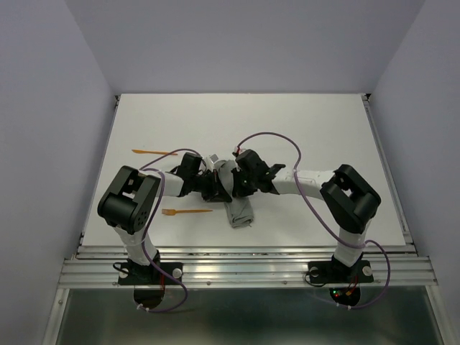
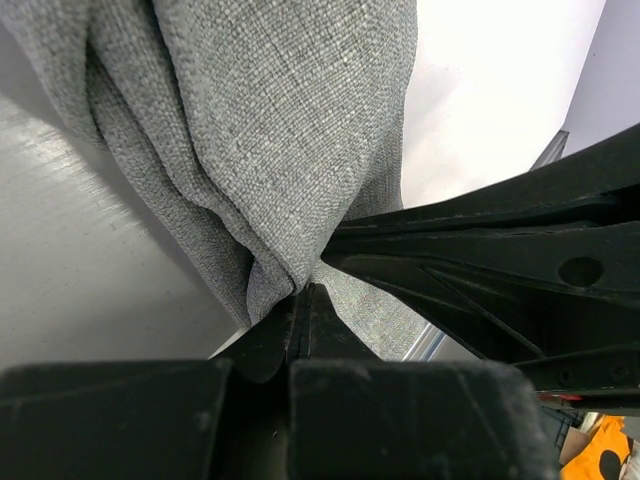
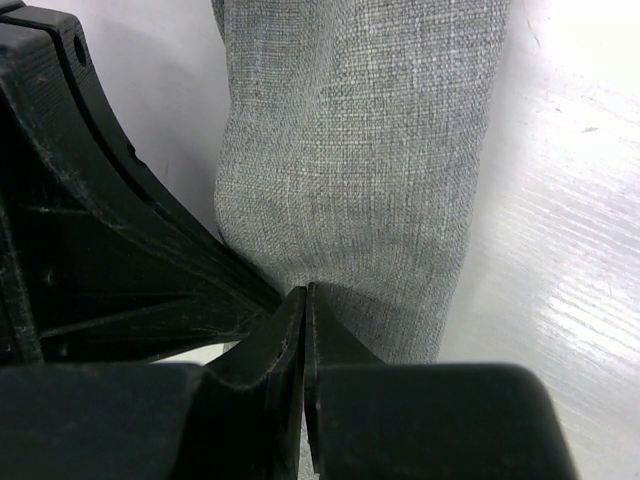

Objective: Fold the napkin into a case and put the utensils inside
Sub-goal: Smooth out the smaller rectangle-folded napkin at the center of the board.

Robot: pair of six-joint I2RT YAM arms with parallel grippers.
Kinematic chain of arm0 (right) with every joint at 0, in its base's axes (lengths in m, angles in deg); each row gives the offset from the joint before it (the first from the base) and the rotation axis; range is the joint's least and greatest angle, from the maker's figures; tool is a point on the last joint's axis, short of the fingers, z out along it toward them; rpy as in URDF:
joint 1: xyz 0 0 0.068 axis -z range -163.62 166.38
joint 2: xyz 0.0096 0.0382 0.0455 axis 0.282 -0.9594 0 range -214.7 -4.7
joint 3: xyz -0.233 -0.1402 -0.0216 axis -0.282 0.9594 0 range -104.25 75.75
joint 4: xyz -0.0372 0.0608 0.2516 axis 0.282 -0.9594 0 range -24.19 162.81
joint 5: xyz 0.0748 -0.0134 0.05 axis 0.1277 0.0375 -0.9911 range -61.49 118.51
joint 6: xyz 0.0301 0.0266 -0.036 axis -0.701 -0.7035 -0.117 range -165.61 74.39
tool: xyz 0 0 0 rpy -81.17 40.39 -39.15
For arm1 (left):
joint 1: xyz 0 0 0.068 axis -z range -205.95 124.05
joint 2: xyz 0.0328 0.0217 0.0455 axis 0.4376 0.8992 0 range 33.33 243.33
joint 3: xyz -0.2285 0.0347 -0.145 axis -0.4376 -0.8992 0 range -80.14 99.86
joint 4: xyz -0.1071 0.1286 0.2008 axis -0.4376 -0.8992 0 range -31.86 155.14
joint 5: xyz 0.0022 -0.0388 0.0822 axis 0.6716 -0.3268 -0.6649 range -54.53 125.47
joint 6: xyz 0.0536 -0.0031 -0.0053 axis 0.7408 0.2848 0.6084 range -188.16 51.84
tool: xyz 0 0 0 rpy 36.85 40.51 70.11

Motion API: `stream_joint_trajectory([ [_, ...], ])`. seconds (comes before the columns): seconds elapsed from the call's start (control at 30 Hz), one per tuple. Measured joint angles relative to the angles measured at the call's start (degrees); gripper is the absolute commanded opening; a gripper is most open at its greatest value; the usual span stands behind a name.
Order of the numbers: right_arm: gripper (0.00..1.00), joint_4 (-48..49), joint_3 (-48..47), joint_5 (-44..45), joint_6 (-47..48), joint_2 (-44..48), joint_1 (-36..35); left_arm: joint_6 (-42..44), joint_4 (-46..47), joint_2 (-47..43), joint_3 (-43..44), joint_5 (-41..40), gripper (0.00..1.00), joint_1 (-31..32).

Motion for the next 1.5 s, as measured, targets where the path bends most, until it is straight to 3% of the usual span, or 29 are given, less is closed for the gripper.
stream_joint_trajectory([
  [1.13,0.03,0.22,-16.85,1.68,-1.38,-13.84,0.44,1.03,-1.05,0.59,0.72,0.92,0.0,-0.9],
  [1.5,0.02,5.42,-10.86,7.21,-12.94,-11.32,1.53,1.64,-0.59,0.59,1.01,0.61,0.0,-1.11],
])
